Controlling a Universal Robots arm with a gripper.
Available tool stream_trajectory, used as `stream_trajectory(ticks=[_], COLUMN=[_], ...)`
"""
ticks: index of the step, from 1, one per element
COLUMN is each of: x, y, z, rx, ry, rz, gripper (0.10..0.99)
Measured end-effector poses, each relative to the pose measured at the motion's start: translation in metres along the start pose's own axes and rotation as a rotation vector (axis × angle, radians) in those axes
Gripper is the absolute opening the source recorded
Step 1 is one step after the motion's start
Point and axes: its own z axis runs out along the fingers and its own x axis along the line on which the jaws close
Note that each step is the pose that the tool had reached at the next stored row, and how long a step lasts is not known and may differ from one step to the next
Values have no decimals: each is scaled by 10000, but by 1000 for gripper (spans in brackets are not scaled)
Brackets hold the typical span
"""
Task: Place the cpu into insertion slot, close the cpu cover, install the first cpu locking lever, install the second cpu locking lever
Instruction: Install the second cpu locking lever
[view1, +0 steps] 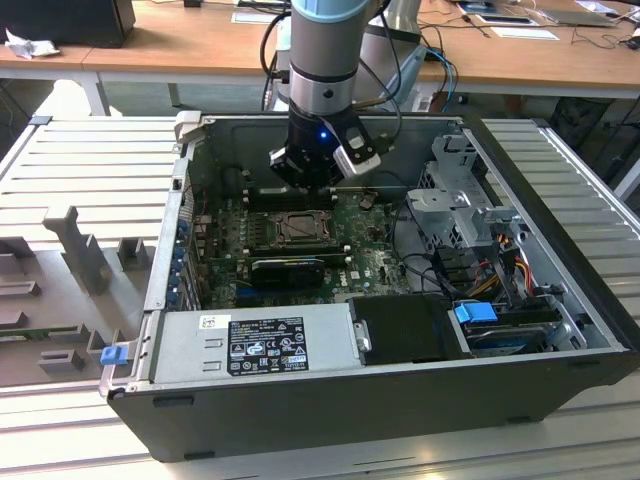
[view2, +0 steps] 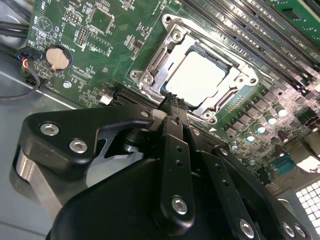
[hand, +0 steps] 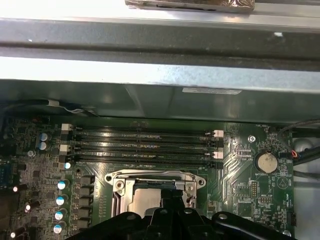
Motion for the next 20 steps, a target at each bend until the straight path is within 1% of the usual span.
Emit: stream_trajectory(ticks=[3,9,20], x=[1,3,4], y=[-30,-65,-102], z=[-4,-7,-12], rx=[0,0,0], ry=[0,0,0], rz=[0,0,0], gripper=[106,106,106])
